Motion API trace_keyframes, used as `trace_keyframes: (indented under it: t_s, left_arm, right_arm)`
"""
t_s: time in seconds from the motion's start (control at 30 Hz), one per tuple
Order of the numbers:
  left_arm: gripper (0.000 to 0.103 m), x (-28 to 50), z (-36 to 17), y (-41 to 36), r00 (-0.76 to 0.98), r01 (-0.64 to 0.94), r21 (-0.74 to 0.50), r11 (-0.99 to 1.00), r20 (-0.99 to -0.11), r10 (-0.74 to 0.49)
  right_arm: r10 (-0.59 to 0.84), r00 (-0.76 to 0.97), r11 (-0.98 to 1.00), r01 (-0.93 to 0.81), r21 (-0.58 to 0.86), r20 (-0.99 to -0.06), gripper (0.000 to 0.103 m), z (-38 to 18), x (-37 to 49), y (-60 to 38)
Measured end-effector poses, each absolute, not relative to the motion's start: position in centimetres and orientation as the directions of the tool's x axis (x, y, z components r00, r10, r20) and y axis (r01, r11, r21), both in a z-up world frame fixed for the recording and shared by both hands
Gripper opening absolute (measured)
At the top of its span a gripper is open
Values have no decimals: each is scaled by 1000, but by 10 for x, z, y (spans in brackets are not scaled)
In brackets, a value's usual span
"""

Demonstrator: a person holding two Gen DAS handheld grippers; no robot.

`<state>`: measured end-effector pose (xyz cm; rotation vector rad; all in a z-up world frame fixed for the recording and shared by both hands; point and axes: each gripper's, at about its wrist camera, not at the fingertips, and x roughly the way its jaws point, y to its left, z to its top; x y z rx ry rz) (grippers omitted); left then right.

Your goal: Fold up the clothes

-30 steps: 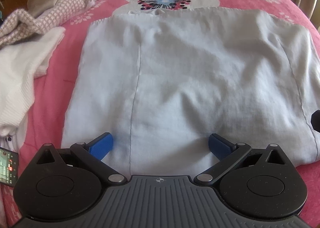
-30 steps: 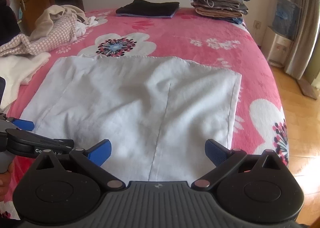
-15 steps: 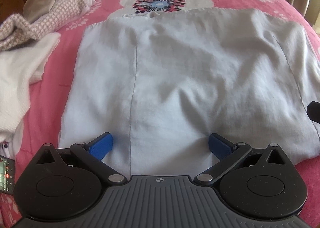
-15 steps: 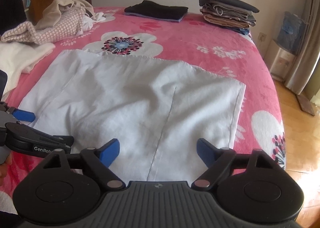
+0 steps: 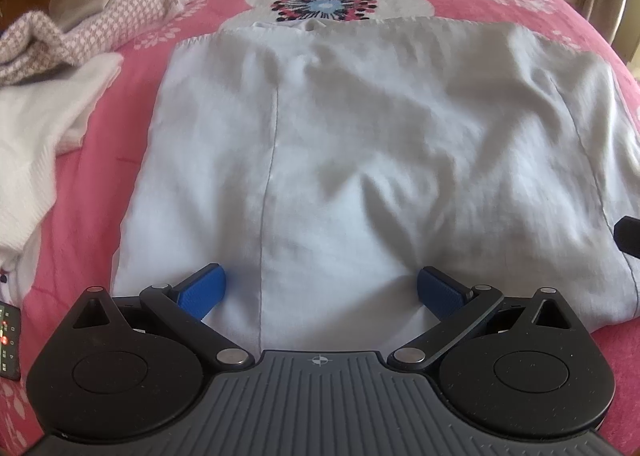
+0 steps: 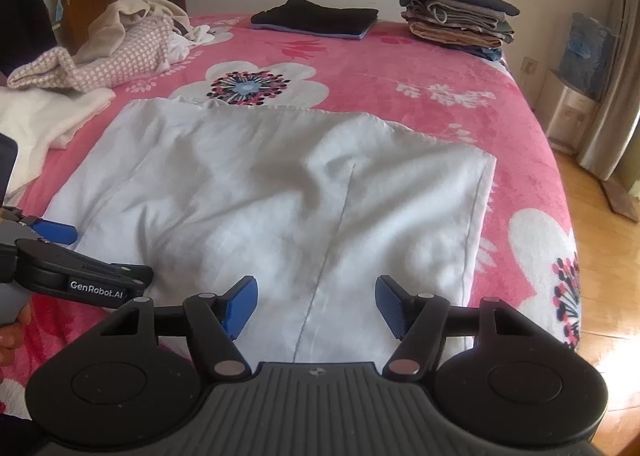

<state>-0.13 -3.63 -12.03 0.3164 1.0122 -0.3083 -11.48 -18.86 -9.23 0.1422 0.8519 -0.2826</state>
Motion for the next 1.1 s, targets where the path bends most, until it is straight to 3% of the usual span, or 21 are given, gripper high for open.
trace_keyframes:
  t_s: [0.73,0.9,1.1]
  left_arm:
    - [103,-7,-110,-18,532,420,69,905,-826,-184]
    - [103,-30,-91,19,578,454,28,891,-770,-270]
    - [103,-46,-88,67,573,384,-20,923,-779,-255]
  right_arm:
    - [-155,590,964,267,10,-792,60,-131,-112,-187]
    - [-144,601,962,271,30,-786,60,-129,-113,-189]
    - [-119,639,961,266,73,-760,60,-115,-121,-190]
